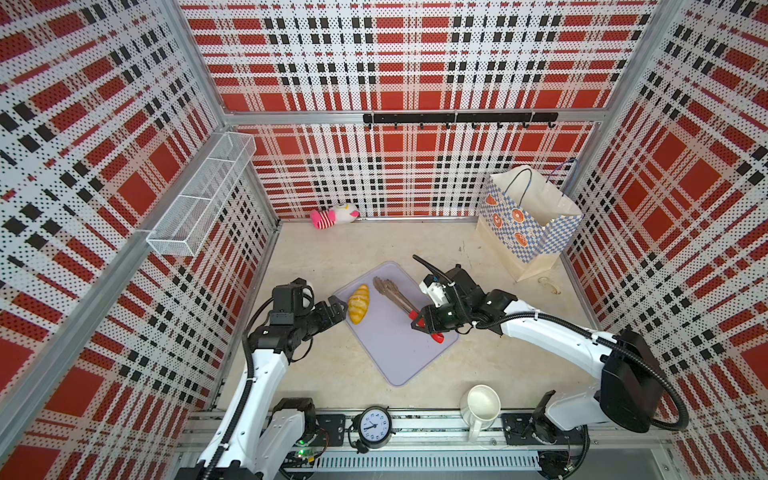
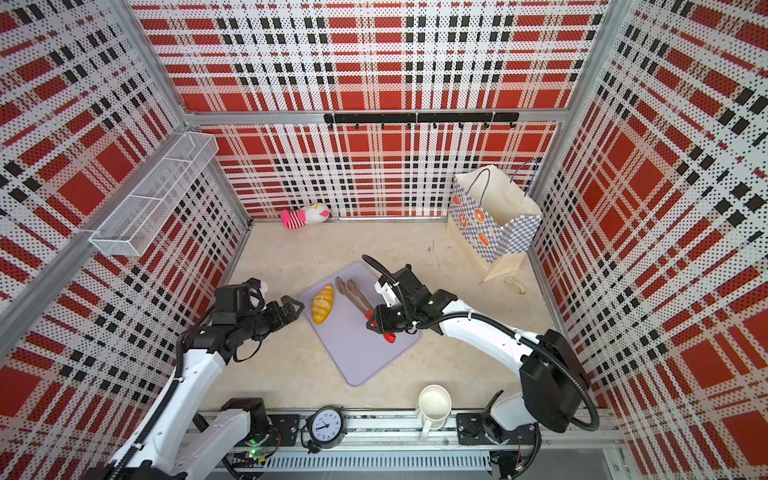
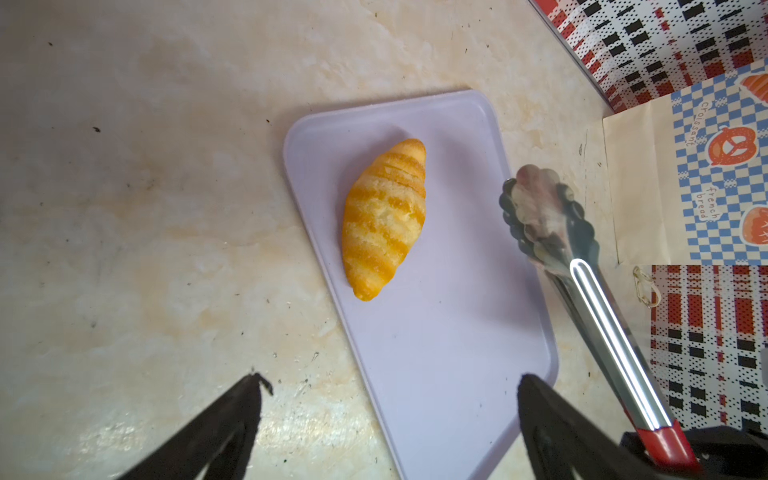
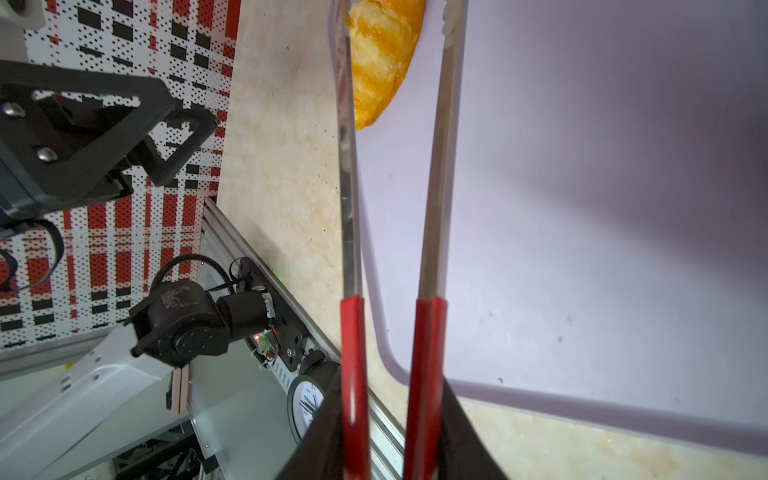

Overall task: Place the fake bread into the paper bag
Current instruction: 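Lower the tongs around the striped oval bun on the tray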

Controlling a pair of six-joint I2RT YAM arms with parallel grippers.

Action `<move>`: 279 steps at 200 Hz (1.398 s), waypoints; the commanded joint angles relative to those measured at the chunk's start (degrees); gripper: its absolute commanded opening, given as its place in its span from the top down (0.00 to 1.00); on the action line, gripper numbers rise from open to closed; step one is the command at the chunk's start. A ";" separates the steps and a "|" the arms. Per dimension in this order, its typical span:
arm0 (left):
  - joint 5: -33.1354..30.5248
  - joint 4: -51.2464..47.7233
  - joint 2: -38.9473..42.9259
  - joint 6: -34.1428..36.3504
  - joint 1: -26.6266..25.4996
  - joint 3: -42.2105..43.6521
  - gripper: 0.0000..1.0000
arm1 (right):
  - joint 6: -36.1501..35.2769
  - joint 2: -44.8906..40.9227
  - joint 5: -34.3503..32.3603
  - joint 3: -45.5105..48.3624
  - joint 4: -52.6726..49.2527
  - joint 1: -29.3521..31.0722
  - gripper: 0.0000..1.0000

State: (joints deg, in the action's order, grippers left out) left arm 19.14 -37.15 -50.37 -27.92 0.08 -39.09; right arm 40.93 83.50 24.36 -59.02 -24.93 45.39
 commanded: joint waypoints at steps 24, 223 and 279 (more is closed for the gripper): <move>-0.49 -2.05 4.54 1.01 0.56 2.52 0.02 | 5.75 3.98 -1.45 -3.67 4.49 4.00 0.68; -0.43 -2.23 5.11 1.28 0.54 3.40 0.02 | 6.51 13.85 -2.23 -10.38 4.01 8.01 0.66; -0.40 -2.23 4.84 1.29 0.00 3.41 0.02 | 6.32 15.63 -0.84 -11.11 3.72 8.40 0.66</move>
State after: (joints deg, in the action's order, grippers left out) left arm 18.61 -39.07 -45.41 -27.55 0.30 -36.05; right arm 47.27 98.17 22.17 -68.64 -22.09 53.21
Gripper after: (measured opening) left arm 0.983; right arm 0.340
